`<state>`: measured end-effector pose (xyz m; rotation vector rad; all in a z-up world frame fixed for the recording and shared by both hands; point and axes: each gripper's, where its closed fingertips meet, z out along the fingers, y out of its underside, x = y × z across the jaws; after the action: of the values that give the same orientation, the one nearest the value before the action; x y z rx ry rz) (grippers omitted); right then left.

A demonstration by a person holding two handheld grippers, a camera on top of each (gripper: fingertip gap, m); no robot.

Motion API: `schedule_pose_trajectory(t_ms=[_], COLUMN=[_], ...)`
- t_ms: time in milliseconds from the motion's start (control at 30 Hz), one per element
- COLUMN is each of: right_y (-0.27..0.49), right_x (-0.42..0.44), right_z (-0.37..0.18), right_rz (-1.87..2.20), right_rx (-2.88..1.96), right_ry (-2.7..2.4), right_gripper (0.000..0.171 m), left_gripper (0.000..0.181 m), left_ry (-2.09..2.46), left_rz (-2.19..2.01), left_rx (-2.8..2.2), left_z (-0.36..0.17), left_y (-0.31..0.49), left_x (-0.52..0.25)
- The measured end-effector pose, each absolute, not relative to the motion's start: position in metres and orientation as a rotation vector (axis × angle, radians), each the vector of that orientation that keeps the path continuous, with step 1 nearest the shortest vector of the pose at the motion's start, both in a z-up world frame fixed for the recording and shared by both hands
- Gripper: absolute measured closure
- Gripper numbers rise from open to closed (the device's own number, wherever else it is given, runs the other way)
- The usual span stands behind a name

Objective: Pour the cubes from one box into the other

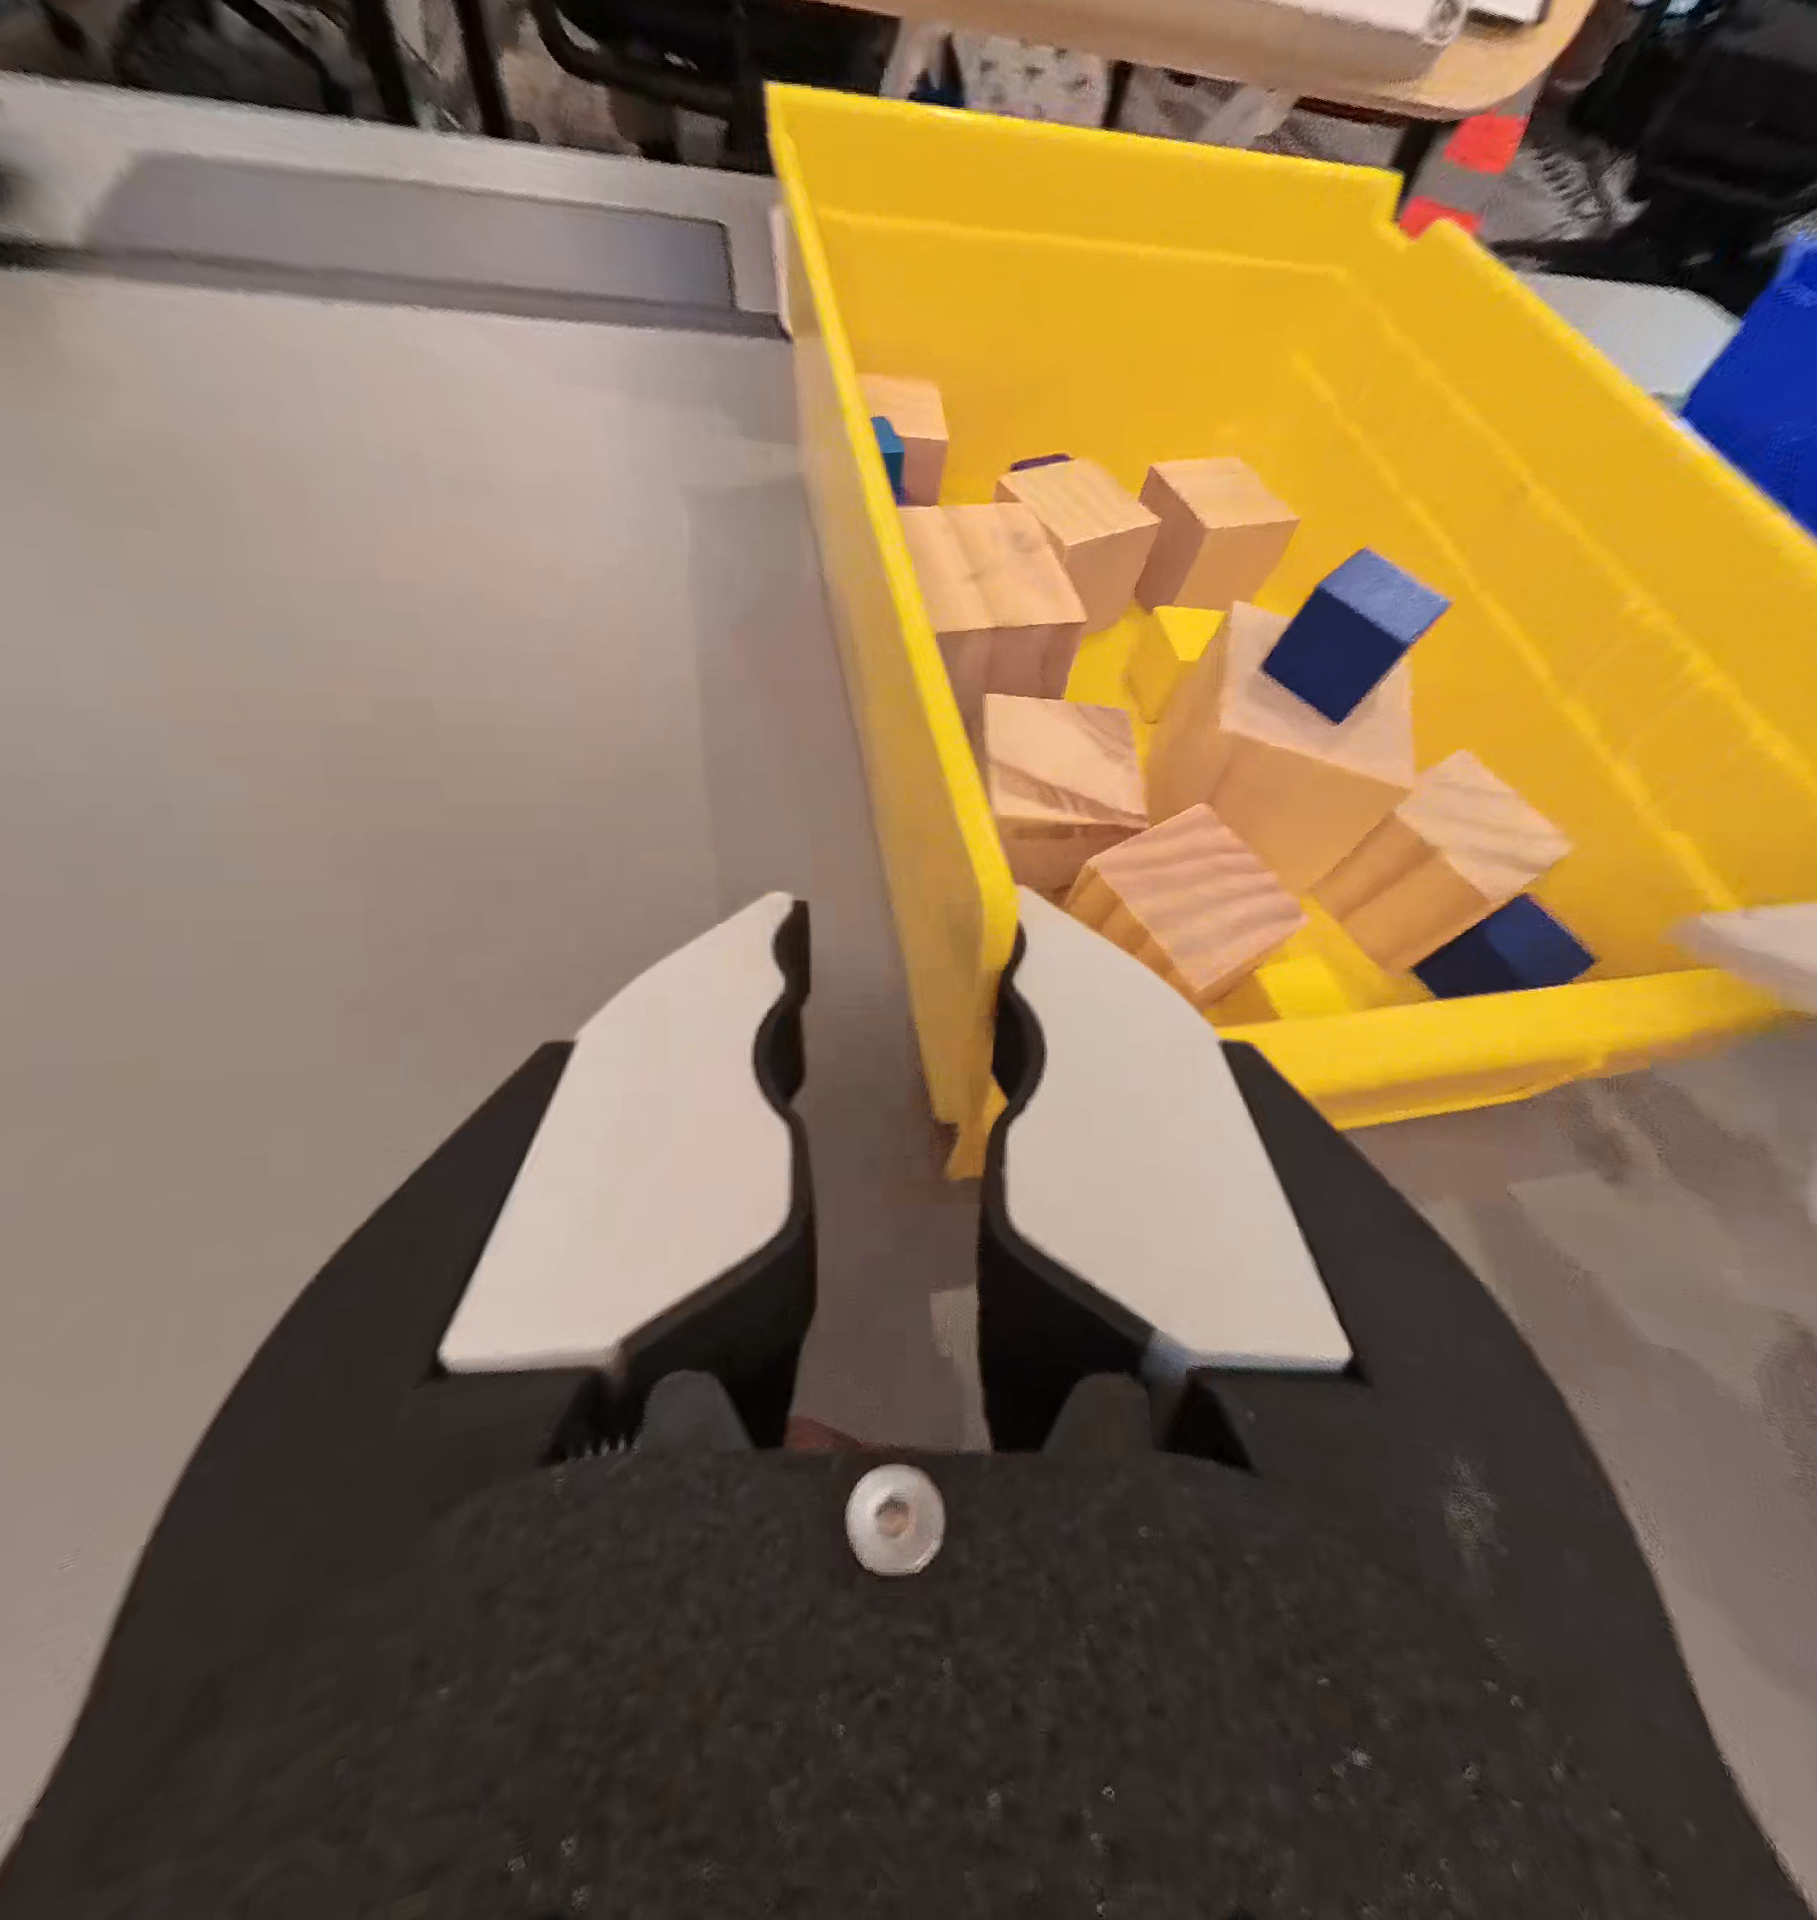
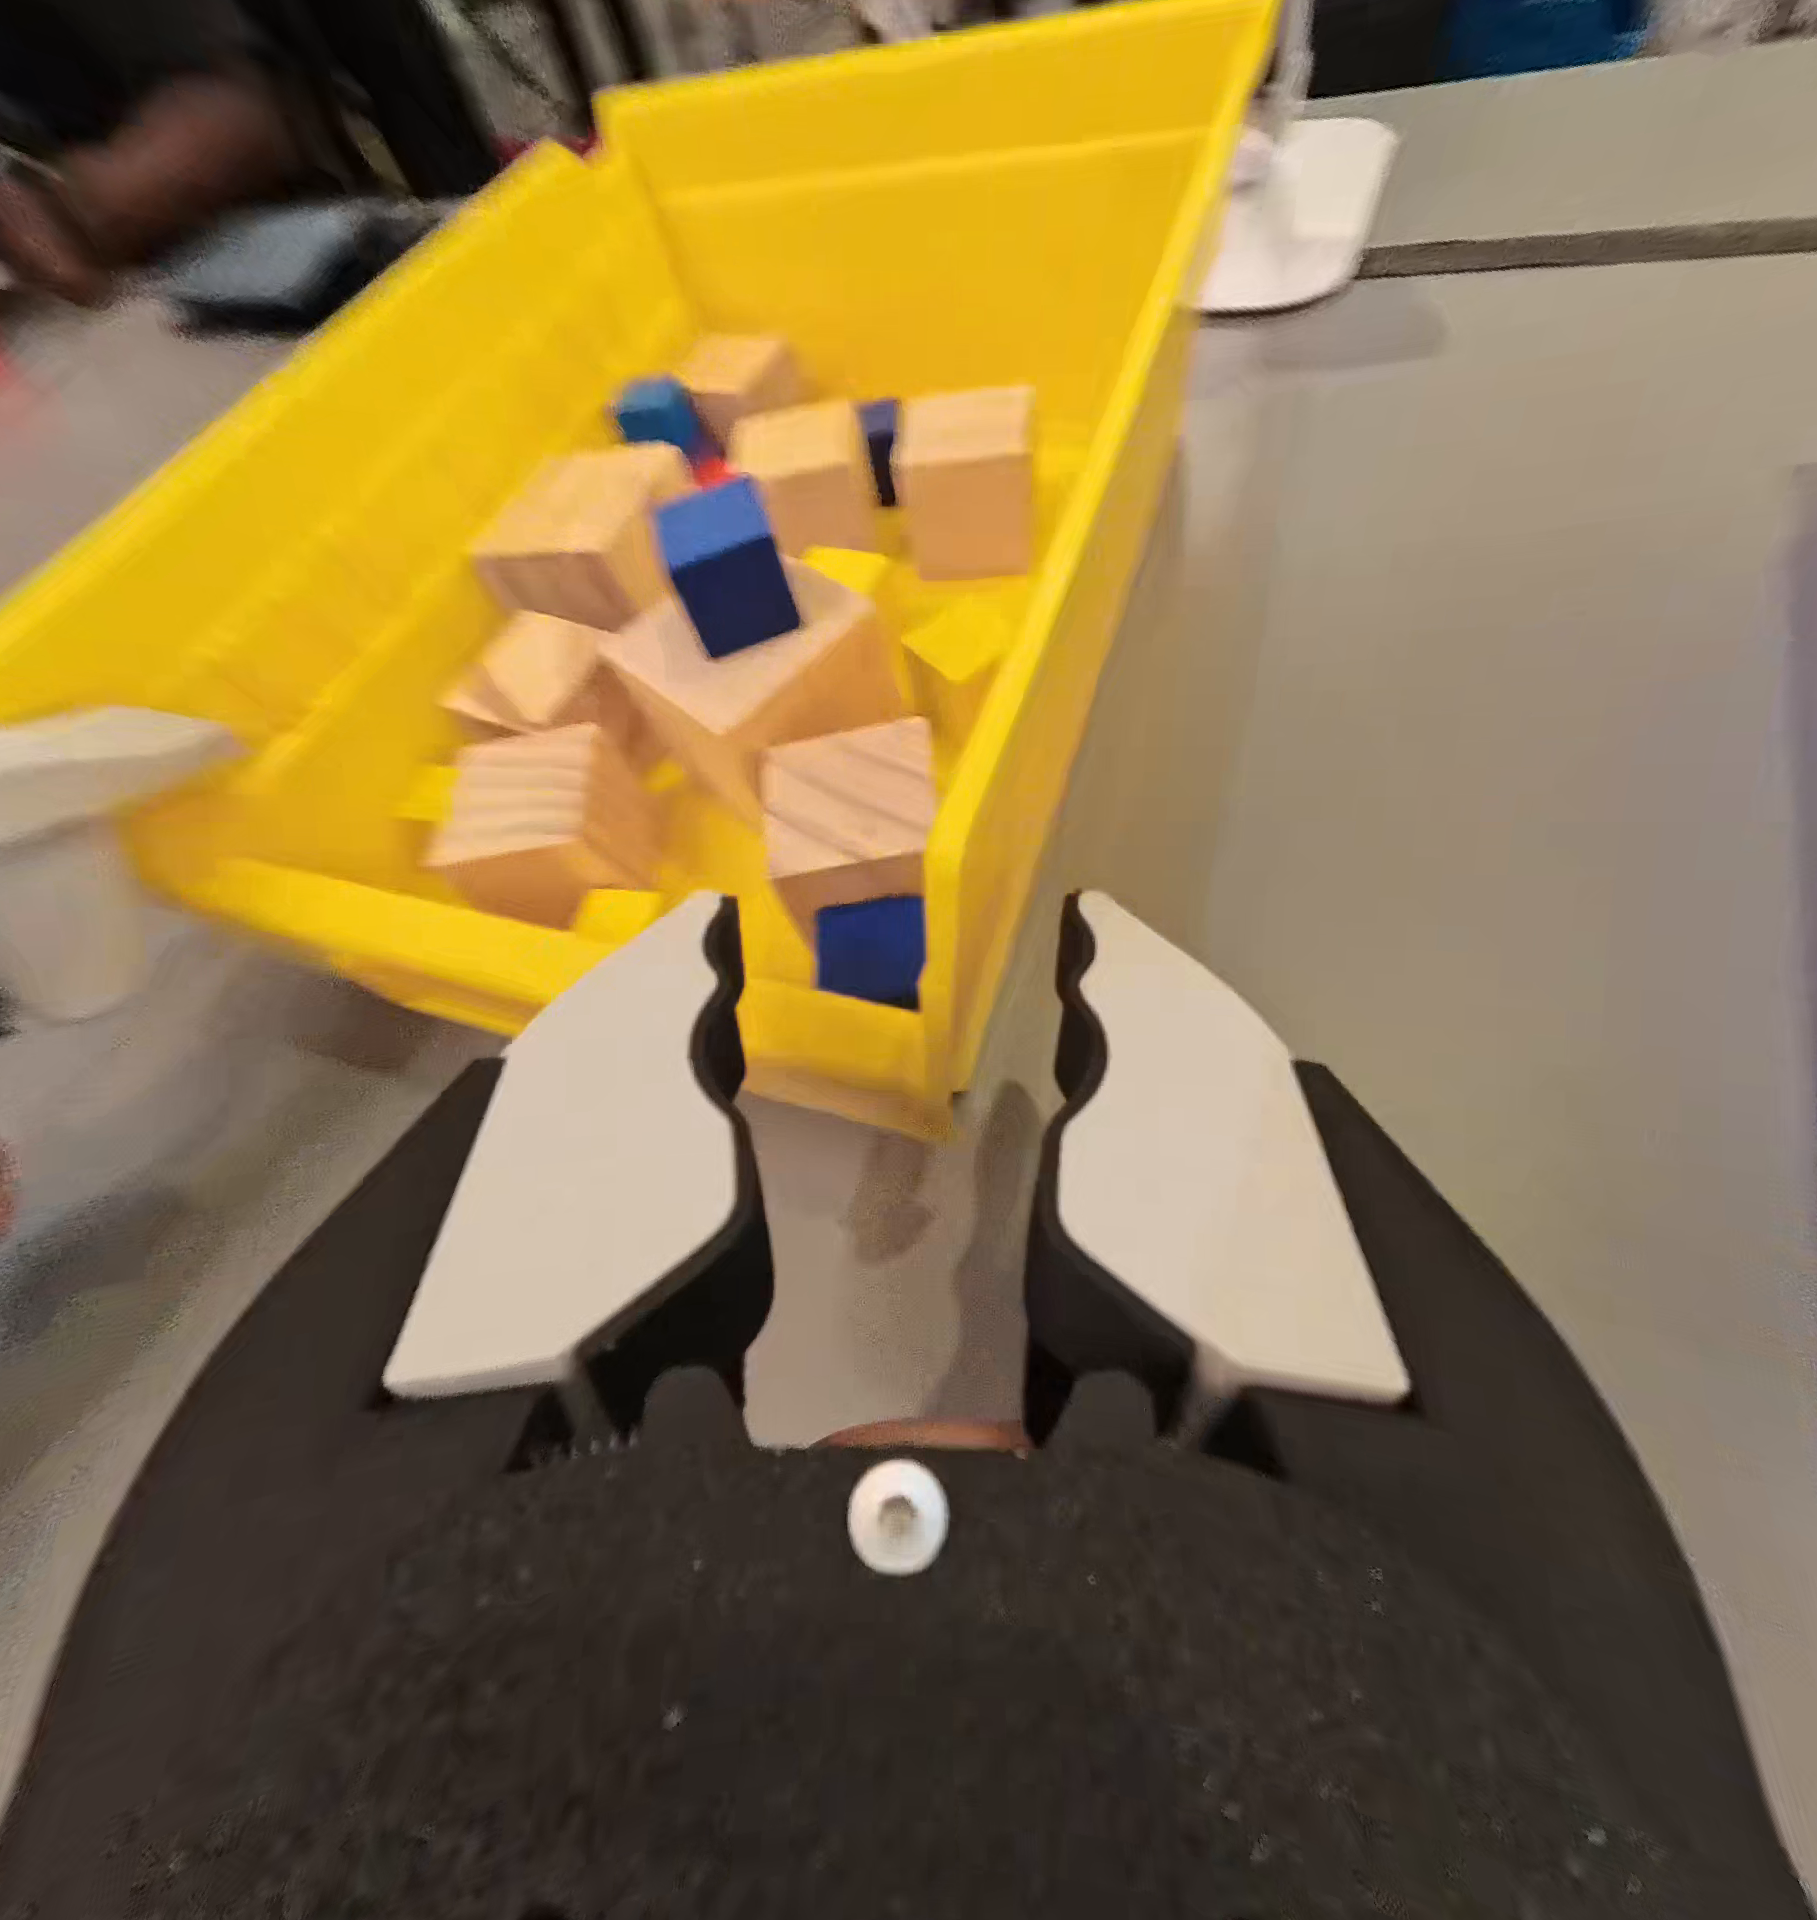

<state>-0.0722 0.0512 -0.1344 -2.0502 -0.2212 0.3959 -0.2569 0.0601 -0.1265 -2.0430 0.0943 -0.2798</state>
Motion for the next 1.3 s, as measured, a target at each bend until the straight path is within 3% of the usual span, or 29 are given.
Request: schedule_pose_trajectory(t_ms=[33,100,167,200,267,467,700,900,1067,1300], right_y=[0.056,0.062,0.063,0.062,0.06,0.06,0.071,0.074,0.069,0.041], right_x=[-0.068,-0.07,-0.068,-0.064,-0.063,-0.098,-0.202,-0.285,-0.309,-0.319], right_z=[-0.138,-0.141,-0.14,-0.139,-0.138,-0.121,-0.097,-0.123,-0.133,-0.137], right_rz=[0.29,0.182,0.134,0.119,0.089,0.135,0.174,0.161,0.186,0.426], right_rx=[-2.064,-2.071,-2.094,-2.11,-2.11,-2.065,-1.99,-2.046,-2.025,-2.128], right_ry=[-0.203,-0.198,-0.153,-0.105,-0.102,-0.043,-0.136,-0.243,-0.303,-0.521], right_gripper=[0.119,0.145,0.151,0.166,0.168,0.169,0.168,0.168,0.164,0.153], left_gripper=[0.153,0.169,0.174,0.176,0.177,0.177,0.178,0.179,0.179,0.173], left_ry=[0.087,0.098,0.116,0.122,0.126,0.078,0.018,-0.016,-0.051,-0.17], left_rz=[-0.324,-0.32,-0.222,-0.177,-0.163,-0.204,-0.092,-0.041,-0.104,-0.294], left_rx=[-2.044,-2.051,-2.053,-2.064,-2.069,-2.066,-1.968,-1.992,-2.019,-1.905], left_z=[-0.127,-0.129,-0.129,-0.129,-0.128,-0.11,-0.079,-0.097,-0.123,-0.108], left_y=[0.064,0.069,0.071,0.07,0.069,0.068,0.066,0.064,0.071,0.072], left_x=[-0.252,-0.247,-0.25,-0.253,-0.256,-0.289,-0.393,-0.475,-0.5,-0.509])
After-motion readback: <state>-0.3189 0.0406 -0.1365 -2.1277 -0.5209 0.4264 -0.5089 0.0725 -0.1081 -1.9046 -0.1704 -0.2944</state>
